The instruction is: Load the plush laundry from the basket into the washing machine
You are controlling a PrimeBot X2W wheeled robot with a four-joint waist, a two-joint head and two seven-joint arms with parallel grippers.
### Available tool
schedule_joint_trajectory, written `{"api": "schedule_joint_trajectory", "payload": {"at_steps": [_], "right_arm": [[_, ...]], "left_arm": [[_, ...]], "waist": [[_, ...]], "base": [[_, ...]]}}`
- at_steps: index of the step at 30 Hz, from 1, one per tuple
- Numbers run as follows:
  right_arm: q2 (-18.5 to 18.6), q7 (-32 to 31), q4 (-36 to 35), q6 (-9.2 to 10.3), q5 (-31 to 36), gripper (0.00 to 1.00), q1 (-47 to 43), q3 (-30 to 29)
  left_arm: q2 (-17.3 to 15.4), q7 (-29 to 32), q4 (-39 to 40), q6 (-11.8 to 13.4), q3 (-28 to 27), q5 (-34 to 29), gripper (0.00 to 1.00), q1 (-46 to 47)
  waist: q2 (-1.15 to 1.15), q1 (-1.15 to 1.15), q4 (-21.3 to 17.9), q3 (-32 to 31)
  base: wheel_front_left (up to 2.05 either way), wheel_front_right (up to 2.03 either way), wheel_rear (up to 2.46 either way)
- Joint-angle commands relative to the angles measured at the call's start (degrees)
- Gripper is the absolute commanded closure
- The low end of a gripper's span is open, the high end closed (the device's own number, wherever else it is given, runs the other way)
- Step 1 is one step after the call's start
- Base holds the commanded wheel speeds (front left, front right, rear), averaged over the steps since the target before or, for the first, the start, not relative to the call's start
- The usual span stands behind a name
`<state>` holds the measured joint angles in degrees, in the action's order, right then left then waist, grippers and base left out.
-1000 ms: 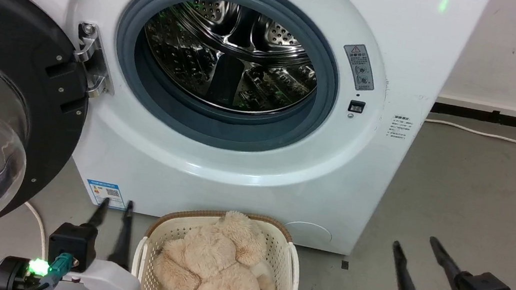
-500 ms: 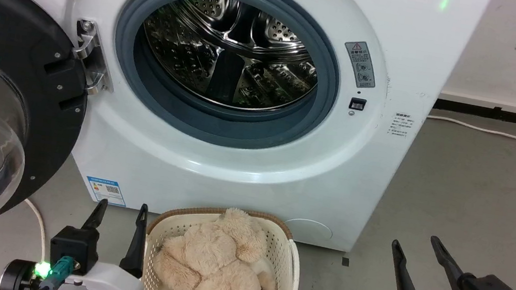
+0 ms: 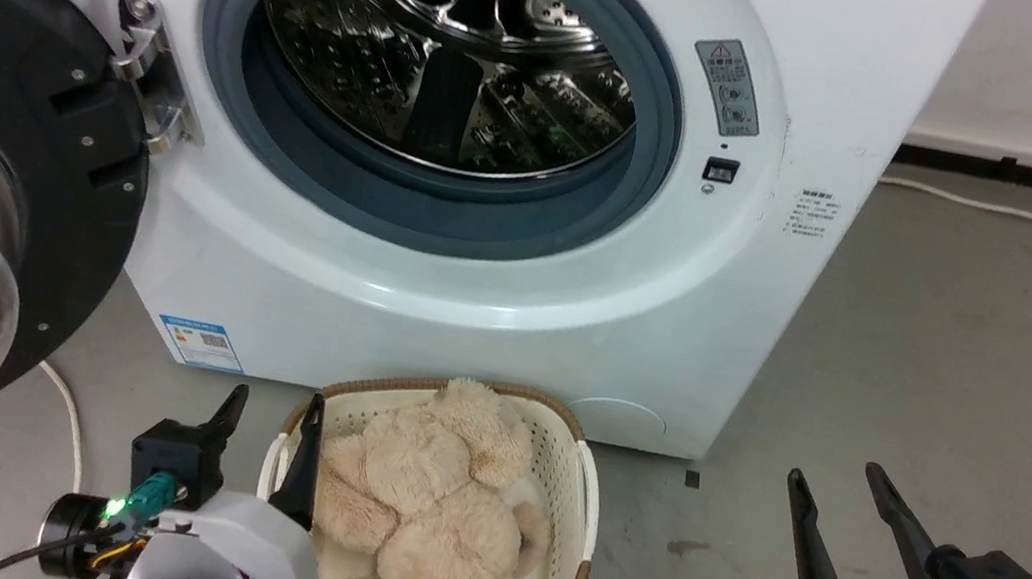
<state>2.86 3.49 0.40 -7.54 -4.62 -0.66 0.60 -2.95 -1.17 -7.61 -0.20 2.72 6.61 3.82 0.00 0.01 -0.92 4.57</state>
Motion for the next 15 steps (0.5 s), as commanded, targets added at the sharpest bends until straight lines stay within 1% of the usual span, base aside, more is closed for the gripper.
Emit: {"api": "schedule_joint_trajectory", "payload": {"at_steps": [1, 15], "right_arm": [[0.0, 0.6, -0.3, 0.01, -0.7, 0.0, 0.9, 0.1], [0.0, 2.3, -2.1, 0.02, -3.1, 0.0, 2.9, 0.1]], "left_arm": [[-0.3, 0.2, -1.5, -0.5, 0.2, 0.8, 0.0, 1.8], [-1.3, 2.5, -12.0, -1.7, 1.8, 4.3, 0.0, 9.8]], "waist": [[0.0, -0.01, -0.3, 1.0], [0.0, -0.01, -2.0, 7.9]], "base": [[0.0, 0.0, 0.0], [0.0, 0.0, 0.0]]}}
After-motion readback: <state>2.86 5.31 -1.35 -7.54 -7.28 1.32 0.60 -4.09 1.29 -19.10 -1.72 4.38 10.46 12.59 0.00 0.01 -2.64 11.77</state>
